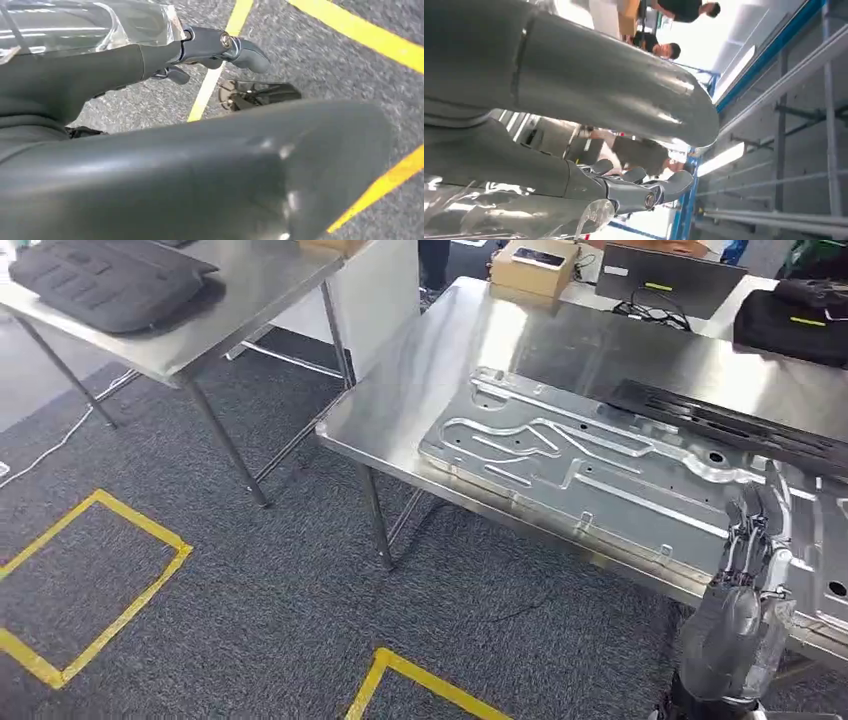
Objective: Take the parts from the cabinet and place them on the table.
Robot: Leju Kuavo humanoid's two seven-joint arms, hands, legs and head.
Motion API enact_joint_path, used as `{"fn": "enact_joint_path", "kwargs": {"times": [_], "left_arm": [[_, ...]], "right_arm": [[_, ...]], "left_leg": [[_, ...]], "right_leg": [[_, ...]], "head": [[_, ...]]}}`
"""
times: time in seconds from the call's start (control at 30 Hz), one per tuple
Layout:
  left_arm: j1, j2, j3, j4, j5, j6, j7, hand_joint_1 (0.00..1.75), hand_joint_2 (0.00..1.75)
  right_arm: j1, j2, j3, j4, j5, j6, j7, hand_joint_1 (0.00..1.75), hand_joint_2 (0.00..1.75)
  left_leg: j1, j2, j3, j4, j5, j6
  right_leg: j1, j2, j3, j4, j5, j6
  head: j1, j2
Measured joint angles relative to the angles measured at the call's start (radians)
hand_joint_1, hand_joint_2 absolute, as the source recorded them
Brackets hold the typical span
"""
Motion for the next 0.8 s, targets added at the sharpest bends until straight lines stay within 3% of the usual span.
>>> {"fn": "enact_joint_path", "kwargs": {"times": [0.03,0.13,0.2,0.23,0.27,0.33,0.37,0.4,0.43,0.5,0.53,0.57,0.7,0.73,0.77,0.8], "left_arm": [[-0.002,0.0,0.0,0.0,0.0,0.0,0.0,0.0,0.0],[-0.004,0.0,0.0,0.0,0.0,-0.001,-0.002,0.0,0.0],[0.0,0.0,0.0,0.0,0.0,-0.002,-0.003,0.0,0.0],[0.001,0.0,0.0,0.0,0.0,-0.002,-0.003,0.0,0.0],[-0.002,0.002,0.0,0.0,0.001,0.0,-0.003,0.0,0.0],[-0.004,0.002,-0.001,0.0,0.001,0.0,-0.003,0.0,0.0],[-0.003,0.002,-0.001,0.0,0.002,0.0,-0.003,0.0,0.0],[-0.002,0.002,-0.002,0.0,0.003,0.0,-0.002,0.0,0.0],[-0.001,0.002,-0.002,0.0,0.003,-0.001,-0.001,0.0,0.0],[-0.002,0.002,-0.002,0.0,0.004,0.0,-0.001,0.0,0.0],[-0.002,0.002,-0.002,0.0,0.004,0.0,0.0,0.0,0.0],[-0.007,0.002,-0.002,0.0,0.004,-0.001,0.0,0.0,0.0],[0.001,0.003,-0.002,0.0,0.004,-0.001,0.0,0.0,0.0],[0.004,0.002,-0.002,0.0,0.004,-0.001,0.0,0.0,0.0],[0.001,0.002,-0.002,0.0,0.004,-0.002,-0.001,0.0,0.0],[-0.003,0.002,-0.002,0.0,0.004,-0.002,-0.001,0.0,0.0]], "right_arm": [[0.0,0.0,0.0,0.0,-0.004,0.0,-0.002,0.0,0.0],[-0.001,0.0,0.0,0.0,-0.011,0.0,-0.007,0.0,0.0],[-0.001,0.0,0.0,0.0,-0.017,0.0,-0.013,0.0,0.0],[-0.002,0.0,0.0,0.0,-0.018,0.0,-0.013,0.0,0.0],[-0.002,0.0,0.0,0.0,-0.018,0.0,-0.017,0.0,0.0],[0.003,-0.001,0.0,0.002,-0.024,0.001,-0.016,0.0,0.0],[0.006,-0.001,0.0,0.003,-0.025,0.002,-0.017,0.0,0.0],[0.008,-0.001,0.0,0.004,-0.026,0.002,-0.017,0.0,0.0],[0.008,-0.001,0.0,0.005,-0.026,0.003,-0.017,0.0,0.0],[0.007,-0.001,0.0,0.005,-0.027,0.003,-0.018,0.0,0.0],[0.008,-0.001,0.0,0.006,-0.028,0.003,-0.018,0.0,0.0],[0.008,-0.001,-0.001,0.006,-0.028,0.003,-0.019,0.0,0.0],[0.008,-0.002,-0.002,0.008,-0.035,0.003,-0.02,0.0,0.0],[0.009,-0.002,-0.002,0.008,-0.035,0.003,-0.02,0.0,0.0],[0.008,-0.002,-0.002,0.008,-0.035,0.003,-0.021,0.0,0.0],[0.009,-0.002,-0.003,0.008,-0.035,0.003,-0.021,0.0,0.0]], "left_leg": [[-0.004,0.052,0.047,-0.081,0.018,0.004],[-0.01,0.027,0.036,-0.092,0.018,0.022],[-0.009,0.007,0.038,-0.098,0.025,0.039],[-0.007,-0.001,0.037,-0.098,0.026,0.042],[-0.006,-0.008,0.036,-0.098,0.027,0.049],[-0.008,-0.028,0.035,-0.098,0.027,0.053],[-0.011,-0.038,0.035,-0.097,0.027,0.053],[-0.011,-0.05,0.036,-0.097,0.027,0.053],[-0.011,-0.063,0.038,-0.097,0.026,0.053],[-0.009,-0.088,0.044,-0.096,0.025,0.05],[-0.009,-0.099,0.043,-0.097,0.024,0.048],[-0.017,-0.113,0.035,-0.091,0.023,0.044],[-0.012,-0.149,0.021,-0.097,0.033,0.023],[-0.015,-0.091,0.011,-0.074,0.014,0.017],[-0.016,-0.054,-0.021,-0.007,-0.025,0.01],[-0.014,-0.04,-0.066,0.085,-0.067,0.007]], "right_leg": [[0.005,-0.008,0.003,0.0,-0.003,0.005],[0.013,-0.031,0.001,0.004,-0.008,0.02],[0.007,-0.041,0.0,0.006,-0.017,0.033],[0.001,0.007,-0.011,0.038,-0.046,0.037],[0.001,0.038,-0.043,0.111,-0.091,0.038],[0.001,0.063,-0.136,0.309,-0.175,0.04],[0.001,0.064,-0.173,0.377,-0.19,0.041],[0.0,0.064,-0.186,0.389,-0.178,0.04],[0.0,0.066,-0.172,0.344,-0.137,0.037],[-0.001,0.084,-0.097,0.166,-0.033,0.031],[-0.007,0.139,-0.063,0.077,0.01,0.032],[-0.007,0.161,-0.049,0.039,0.008,0.03],[-0.009,0.116,-0.05,0.028,0.01,0.016],[-0.008,0.105,-0.044,0.021,0.013,0.01],[-0.007,0.091,-0.042,0.019,0.012,0.003],[-0.004,0.078,-0.041,0.019,0.011,0.0]], "head": [[0.0,0.0],[0.0,0.0],[0.0,0.0],[0.0,0.0],[0.0,0.0],[0.0,0.0],[0.0,0.0],[0.0,0.0],[0.0,0.0],[0.0,0.0],[0.0,0.0],[0.0,0.0],[-0.001,0.0],[-0.002,0.0],[-0.002,0.0],[-0.002,0.0]]}}
